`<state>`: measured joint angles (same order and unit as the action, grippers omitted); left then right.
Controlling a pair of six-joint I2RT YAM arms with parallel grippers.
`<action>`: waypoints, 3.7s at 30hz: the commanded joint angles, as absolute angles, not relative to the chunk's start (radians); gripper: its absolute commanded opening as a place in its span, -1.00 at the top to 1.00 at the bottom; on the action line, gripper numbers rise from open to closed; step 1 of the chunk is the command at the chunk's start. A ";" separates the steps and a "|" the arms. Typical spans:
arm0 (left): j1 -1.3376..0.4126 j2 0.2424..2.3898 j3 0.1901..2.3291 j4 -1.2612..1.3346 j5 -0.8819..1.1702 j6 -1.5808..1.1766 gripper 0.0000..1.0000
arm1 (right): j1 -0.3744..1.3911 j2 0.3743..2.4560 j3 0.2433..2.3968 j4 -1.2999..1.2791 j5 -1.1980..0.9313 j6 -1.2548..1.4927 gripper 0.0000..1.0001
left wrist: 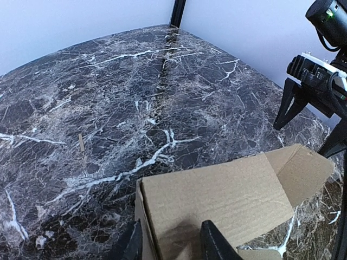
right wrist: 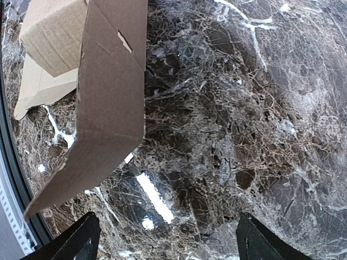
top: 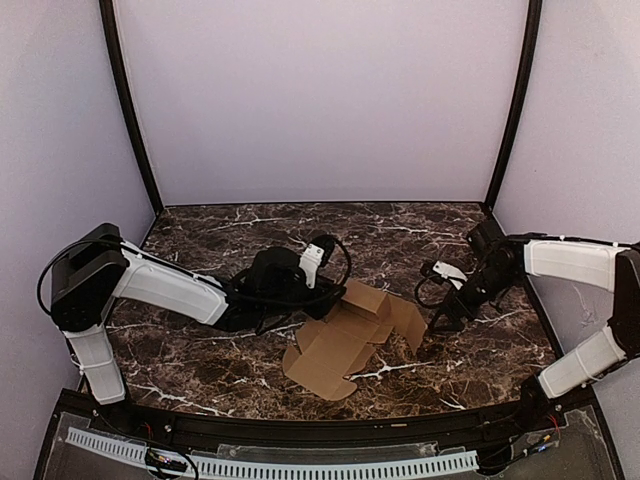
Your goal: Fold the paper box
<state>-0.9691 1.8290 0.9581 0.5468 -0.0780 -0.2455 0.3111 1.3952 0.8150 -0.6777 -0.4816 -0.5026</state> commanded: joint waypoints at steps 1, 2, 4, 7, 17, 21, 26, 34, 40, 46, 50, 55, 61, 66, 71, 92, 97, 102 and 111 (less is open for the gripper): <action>-0.962 1.816 0.914 0.545 -0.032 -0.312 0.27 | 0.310 1.370 0.795 -0.609 -0.515 -0.519 -0.71; -0.962 1.815 0.908 0.550 -0.029 -0.319 0.28 | 0.312 1.372 0.796 -0.596 -0.525 -0.513 -0.70; -0.962 1.814 0.900 0.559 -0.022 -0.348 0.29 | 0.331 1.378 0.803 -0.565 -0.543 -0.503 -0.68; -0.963 1.813 0.891 0.567 -0.018 -0.363 0.30 | 0.394 1.406 0.821 -0.537 -0.528 -0.513 -0.67; -0.961 1.794 0.891 0.553 -0.041 -0.358 0.30 | 0.508 1.485 0.838 -0.449 -0.491 -0.533 -0.65; -0.961 1.794 0.900 0.553 -0.032 -0.373 0.30 | 0.538 1.490 0.814 -0.379 -0.480 -0.529 -0.65; -0.962 1.795 0.913 0.544 -0.009 -0.400 0.30 | 0.590 1.508 0.816 -0.327 -0.470 -0.519 -0.65; -0.961 1.802 0.920 0.538 -0.010 -0.455 0.31 | 0.632 1.499 0.804 -0.311 -0.477 -0.526 -0.73; -0.961 1.775 0.912 0.539 0.033 -0.402 0.23 | 0.630 1.457 0.792 -0.341 -0.454 -0.533 -0.76; -0.961 1.650 0.938 0.410 0.044 -0.103 0.01 | 0.629 1.398 0.777 -0.372 -0.442 -0.534 -0.77; -0.959 1.661 1.039 0.298 0.032 0.059 -0.06 | 0.618 1.370 0.774 -0.383 -0.430 -0.542 -0.81; -0.899 1.794 1.296 0.156 0.139 0.049 -0.20 | 0.600 1.338 0.784 -0.411 -0.438 -0.540 -0.85; -0.861 1.978 1.514 0.012 0.252 0.010 -0.18 | 0.584 1.302 0.768 -0.427 -0.435 -0.530 -0.87; -0.860 2.001 1.510 -0.027 0.362 -0.029 -0.10 | 0.574 1.294 0.751 -0.428 -0.441 -0.529 -0.88; -0.860 1.961 1.416 -0.016 0.385 -0.059 -0.01 | 0.573 1.335 0.758 -0.393 -0.424 -0.519 -0.85; -0.860 1.577 0.851 0.247 0.177 -0.291 0.09 | 0.567 1.659 1.131 -0.341 -0.385 -0.483 -0.80; -0.860 1.508 0.920 0.126 0.062 -0.223 -0.03 | 0.521 1.525 1.103 -0.396 -0.393 -0.466 -0.87; -0.861 1.493 1.018 0.048 0.019 -0.184 -0.13 | 0.514 1.418 1.041 -0.431 -0.428 -0.391 -0.86; -0.860 1.755 1.219 -0.014 0.198 -0.260 -0.01 | 0.515 1.474 0.931 -0.383 -0.779 -0.282 -0.58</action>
